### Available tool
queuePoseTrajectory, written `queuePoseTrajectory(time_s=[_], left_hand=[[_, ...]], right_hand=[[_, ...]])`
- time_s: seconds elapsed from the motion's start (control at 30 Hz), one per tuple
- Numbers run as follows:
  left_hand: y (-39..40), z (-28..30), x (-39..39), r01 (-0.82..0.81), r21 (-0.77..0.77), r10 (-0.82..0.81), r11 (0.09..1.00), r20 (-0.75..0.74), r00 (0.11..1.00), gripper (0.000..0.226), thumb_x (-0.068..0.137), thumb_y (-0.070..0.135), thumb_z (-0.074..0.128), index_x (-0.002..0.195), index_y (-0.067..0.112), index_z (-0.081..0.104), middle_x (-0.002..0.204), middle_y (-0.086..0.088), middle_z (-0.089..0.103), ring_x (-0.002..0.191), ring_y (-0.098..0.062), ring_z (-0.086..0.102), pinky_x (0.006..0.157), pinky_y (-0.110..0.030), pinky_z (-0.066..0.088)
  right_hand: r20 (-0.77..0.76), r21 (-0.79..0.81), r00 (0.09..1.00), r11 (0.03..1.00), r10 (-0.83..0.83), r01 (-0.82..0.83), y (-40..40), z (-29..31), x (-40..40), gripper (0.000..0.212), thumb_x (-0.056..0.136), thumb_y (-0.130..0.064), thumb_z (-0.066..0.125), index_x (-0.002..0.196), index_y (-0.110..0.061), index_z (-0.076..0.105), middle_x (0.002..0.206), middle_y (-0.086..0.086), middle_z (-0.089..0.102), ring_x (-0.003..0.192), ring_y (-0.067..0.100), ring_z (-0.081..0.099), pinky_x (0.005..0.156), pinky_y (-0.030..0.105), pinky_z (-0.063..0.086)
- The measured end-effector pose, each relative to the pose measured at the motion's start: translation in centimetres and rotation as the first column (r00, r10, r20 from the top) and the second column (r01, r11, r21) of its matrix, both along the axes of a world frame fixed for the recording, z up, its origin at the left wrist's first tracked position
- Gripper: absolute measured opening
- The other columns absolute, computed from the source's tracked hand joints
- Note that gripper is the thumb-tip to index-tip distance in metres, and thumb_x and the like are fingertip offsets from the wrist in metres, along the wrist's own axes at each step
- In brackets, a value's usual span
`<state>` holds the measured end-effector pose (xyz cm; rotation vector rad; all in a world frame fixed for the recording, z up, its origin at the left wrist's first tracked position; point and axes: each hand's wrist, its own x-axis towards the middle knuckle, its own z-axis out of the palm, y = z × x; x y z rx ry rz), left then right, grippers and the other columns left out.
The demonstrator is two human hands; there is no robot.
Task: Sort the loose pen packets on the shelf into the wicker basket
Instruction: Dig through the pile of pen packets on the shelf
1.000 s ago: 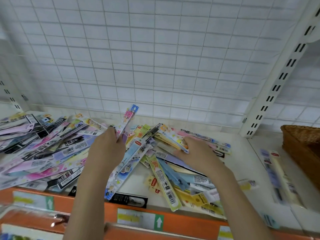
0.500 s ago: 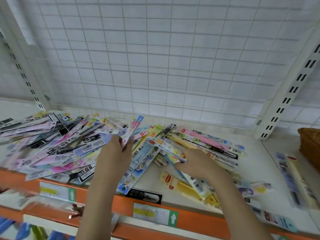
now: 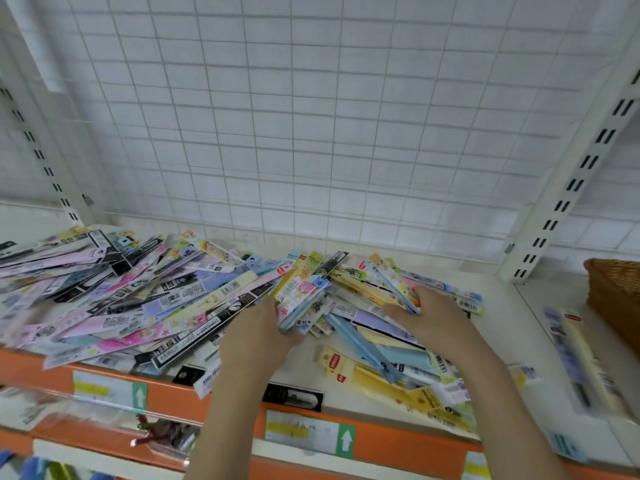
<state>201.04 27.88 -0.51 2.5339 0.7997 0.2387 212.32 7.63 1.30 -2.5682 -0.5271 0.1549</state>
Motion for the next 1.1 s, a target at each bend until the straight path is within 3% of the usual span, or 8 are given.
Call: queuePoseTrajectory(time_s=[0.23,0.57,0.63,0.73,0.83,0.93,1.1], left_hand=[[-0.3,0.6,0.4,-0.016,0.078,0.015,0.997,0.009,1.000,0.045,0.089,0.032,0.055,0.059,0.019,0.025,0.064,0.002,0.033,0.069,-0.027,0.048,0.057,-0.028,0.032],[0.1,1.5,0.5,-0.008,0.044,0.004,0.999,0.087,0.996,0.043,0.090,0.030,0.054,0.059,0.015,0.028,0.058,-0.001,0.035,0.051,-0.015,0.033,0.046,-0.026,0.023],[0.0,2.1,0.4,0.001,0.004,-0.002,1.000,0.160,0.987,0.043,0.090,0.031,0.054,0.058,0.013,0.032,0.055,-0.002,0.037,0.050,-0.015,0.033,0.046,-0.026,0.023],[-0.1,3.4,0.2,0.015,-0.189,0.050,0.982,0.333,0.942,0.040,0.087,0.031,0.061,0.054,0.010,0.048,0.050,-0.007,0.045,0.048,-0.019,0.040,0.049,-0.026,0.028],[0.0,4.3,-0.1,0.006,-0.281,0.121,0.960,0.432,0.894,0.038,0.082,0.034,0.066,0.074,-0.003,0.066,0.061,-0.025,0.058,0.054,-0.026,0.048,0.054,-0.026,0.035],[0.0,4.6,-0.5,-0.039,-0.289,0.168,0.957,0.436,0.884,0.037,0.082,0.034,0.067,0.071,-0.001,0.064,0.042,-0.004,0.039,0.042,-0.017,0.034,0.040,-0.015,0.026],[0.3,4.7,-1.1,-0.087,-0.295,0.217,0.952,0.443,0.870,0.041,0.082,0.035,0.067,0.068,-0.003,0.062,0.045,-0.002,0.032,0.043,-0.019,0.029,0.045,-0.026,0.023]], right_hand=[[0.039,0.007,0.999,1.000,-0.025,0.025,-0.2,-0.1,-0.4,0.037,0.091,-0.041,0.054,0.065,-0.021,0.036,0.059,-0.004,0.039,0.054,0.012,0.039,0.049,0.026,0.028],[0.032,0.018,0.999,0.999,-0.028,0.027,-0.5,-0.3,-0.1,0.031,0.092,-0.041,0.051,0.074,-0.016,0.046,0.062,-0.001,0.044,0.057,0.015,0.044,0.053,0.029,0.033],[0.028,0.013,0.999,0.999,-0.031,0.030,-0.6,-0.3,0.0,0.031,0.092,-0.042,0.051,0.076,-0.016,0.048,0.063,-0.001,0.045,0.058,0.016,0.046,0.053,0.029,0.033],[0.024,0.001,0.999,1.000,-0.023,0.023,-0.6,-0.2,0.0,0.031,0.092,-0.042,0.050,0.073,-0.018,0.046,0.062,-0.002,0.046,0.057,0.015,0.046,0.052,0.028,0.033],[0.027,-0.013,1.000,1.000,-0.004,0.005,-0.3,-0.2,0.0,0.032,0.092,-0.040,0.051,0.069,-0.020,0.043,0.060,-0.003,0.045,0.055,0.014,0.044,0.050,0.027,0.032],[0.020,-0.008,1.000,1.000,0.011,-0.010,0.1,-0.2,0.0,0.032,0.091,-0.039,0.052,0.068,-0.019,0.043,0.061,-0.002,0.045,0.056,0.015,0.044,0.052,0.028,0.032],[0.013,-0.003,0.999,1.000,0.029,-0.029,0.8,-0.2,0.1,0.029,0.091,-0.040,0.052,0.075,-0.016,0.048,0.066,0.001,0.050,0.060,0.018,0.048,0.055,0.030,0.036]])
